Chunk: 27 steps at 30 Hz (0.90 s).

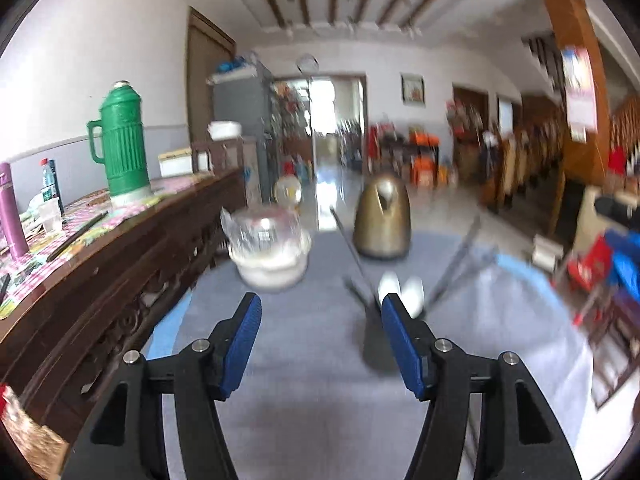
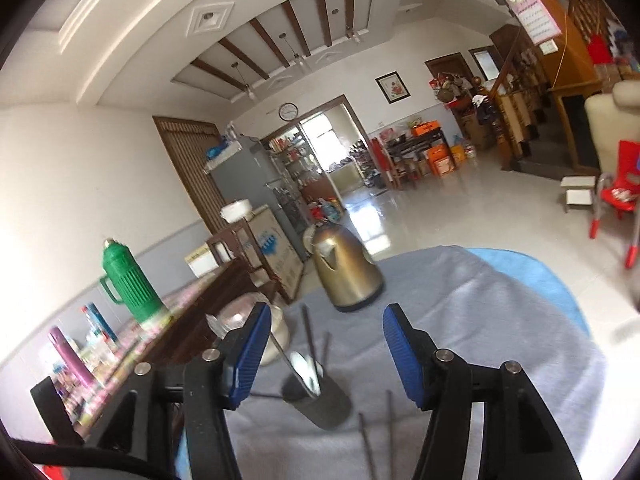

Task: Organize utensils
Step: 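Lower both dark chopsticks into the gray cup and open both tools, then pull both open tools back from the gray cup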

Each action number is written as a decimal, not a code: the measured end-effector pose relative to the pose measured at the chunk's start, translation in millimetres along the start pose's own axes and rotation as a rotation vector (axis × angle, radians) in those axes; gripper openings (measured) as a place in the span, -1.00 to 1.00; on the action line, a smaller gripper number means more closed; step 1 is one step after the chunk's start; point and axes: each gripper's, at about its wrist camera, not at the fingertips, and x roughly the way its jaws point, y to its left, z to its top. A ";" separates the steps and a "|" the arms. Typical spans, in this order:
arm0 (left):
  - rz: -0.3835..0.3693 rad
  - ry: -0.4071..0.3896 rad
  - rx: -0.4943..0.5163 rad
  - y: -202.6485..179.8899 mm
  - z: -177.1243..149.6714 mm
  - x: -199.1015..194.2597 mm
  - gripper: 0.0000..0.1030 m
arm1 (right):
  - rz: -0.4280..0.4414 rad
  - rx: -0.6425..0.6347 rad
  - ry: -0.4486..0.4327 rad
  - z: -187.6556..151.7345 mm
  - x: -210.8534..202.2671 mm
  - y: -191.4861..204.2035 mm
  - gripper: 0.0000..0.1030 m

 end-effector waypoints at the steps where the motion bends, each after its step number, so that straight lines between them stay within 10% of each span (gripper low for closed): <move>1: -0.002 0.028 0.016 -3.5 -4.7 -2.3 0.23 | -0.011 -0.007 0.010 -0.8 -2.5 -0.3 0.22; 27: 0.012 0.168 0.139 -37.4 -25.1 -32.1 0.24 | -0.056 -0.046 0.145 -38.4 -47.0 -22.7 0.22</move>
